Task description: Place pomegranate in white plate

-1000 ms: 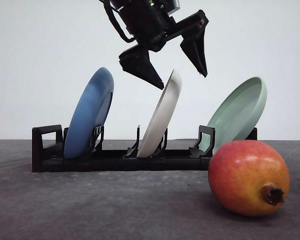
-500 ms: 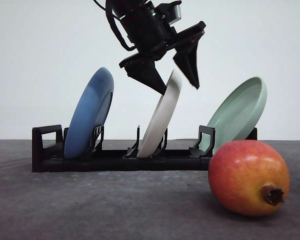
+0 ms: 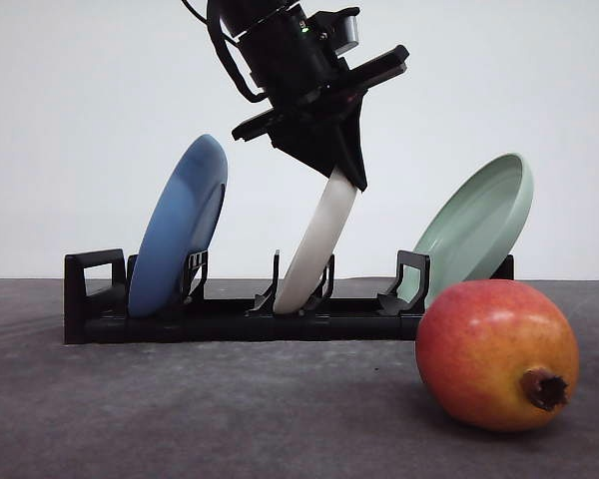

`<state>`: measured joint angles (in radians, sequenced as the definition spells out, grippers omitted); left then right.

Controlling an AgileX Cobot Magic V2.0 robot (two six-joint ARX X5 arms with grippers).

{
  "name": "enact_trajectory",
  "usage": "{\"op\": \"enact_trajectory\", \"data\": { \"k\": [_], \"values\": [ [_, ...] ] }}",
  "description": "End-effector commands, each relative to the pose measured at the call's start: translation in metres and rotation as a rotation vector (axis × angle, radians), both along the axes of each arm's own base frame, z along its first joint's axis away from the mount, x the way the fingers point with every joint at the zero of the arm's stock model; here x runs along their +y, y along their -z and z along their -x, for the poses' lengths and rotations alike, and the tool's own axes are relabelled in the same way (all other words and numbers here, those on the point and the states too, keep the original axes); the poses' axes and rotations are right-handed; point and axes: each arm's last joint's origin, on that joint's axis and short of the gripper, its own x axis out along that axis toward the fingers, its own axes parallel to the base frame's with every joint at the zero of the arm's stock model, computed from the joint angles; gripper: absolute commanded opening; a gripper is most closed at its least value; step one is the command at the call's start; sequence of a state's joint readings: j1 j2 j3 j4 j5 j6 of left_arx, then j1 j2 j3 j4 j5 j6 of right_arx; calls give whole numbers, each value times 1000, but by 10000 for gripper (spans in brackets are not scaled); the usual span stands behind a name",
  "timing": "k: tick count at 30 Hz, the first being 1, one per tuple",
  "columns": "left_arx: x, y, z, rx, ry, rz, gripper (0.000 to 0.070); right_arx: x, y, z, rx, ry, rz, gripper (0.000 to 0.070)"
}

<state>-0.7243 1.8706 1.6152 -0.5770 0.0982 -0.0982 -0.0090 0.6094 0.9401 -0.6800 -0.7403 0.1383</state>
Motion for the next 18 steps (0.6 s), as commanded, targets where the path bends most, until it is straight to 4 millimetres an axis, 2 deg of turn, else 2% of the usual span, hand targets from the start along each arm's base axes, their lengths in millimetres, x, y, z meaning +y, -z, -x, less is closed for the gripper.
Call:
{"op": "enact_trajectory", "data": {
  "k": [1, 6, 11, 15, 18],
  "values": [
    [-7, -2, -1, -7, 10, 6, 0, 0, -6, 1, -16, -3, -6, 619],
    [-8, -16, 1, -18, 16, 16, 0, 0, -6, 1, -16, -3, -6, 619],
    [-9, -44, 11, -66, 32, 61, 0, 0, -6, 1, -17, -3, -5, 619],
    [-6, -73, 29, -110, 58, 103, 0, 0, -6, 1, -17, -3, -6, 619],
    [1, -95, 51, -133, 85, 128, 0, 0, -6, 1, -16, -3, -6, 619]
  ]
}}
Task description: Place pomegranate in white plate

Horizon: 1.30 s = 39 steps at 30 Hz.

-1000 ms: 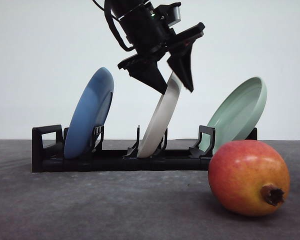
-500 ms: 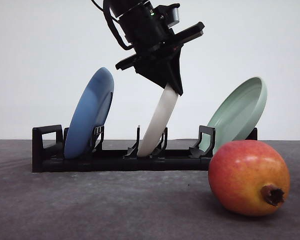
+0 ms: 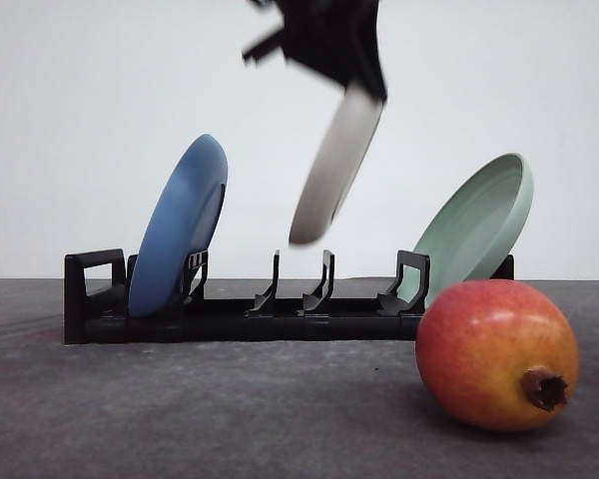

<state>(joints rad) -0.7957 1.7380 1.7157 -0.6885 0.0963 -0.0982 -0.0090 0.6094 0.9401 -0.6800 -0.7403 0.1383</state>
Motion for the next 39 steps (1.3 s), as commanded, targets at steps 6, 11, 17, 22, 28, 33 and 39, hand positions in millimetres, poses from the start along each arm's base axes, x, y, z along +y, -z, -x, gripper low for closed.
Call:
{"op": "enact_trajectory", "data": {
  "k": [6, 11, 17, 22, 28, 33, 39],
  "values": [
    [26, -61, 67, -31, 87, 45, 0, 0, -6, 1, -16, -3, -6, 619],
    [46, -75, 117, -31, 107, -80, 0, 0, -5, 1, -15, -3, -6, 619],
    [53, -58, 161, -42, 46, -368, 0, 0, -4, 2, 2, -3, -7, 619],
    [42, -16, 181, 0, 10, -512, 0, 0, -3, 2, 8, -3, -7, 619],
    [23, 50, 195, 11, 47, -567, 0, 0, -3, 2, 8, -3, -7, 619],
    [11, 96, 194, 30, 59, -661, 0, 0, -3, 2, 12, -2, -9, 619],
    [-16, 134, 187, 21, 74, -728, 0, 0, -3, 2, 21, -2, -9, 619]
  ]
}}
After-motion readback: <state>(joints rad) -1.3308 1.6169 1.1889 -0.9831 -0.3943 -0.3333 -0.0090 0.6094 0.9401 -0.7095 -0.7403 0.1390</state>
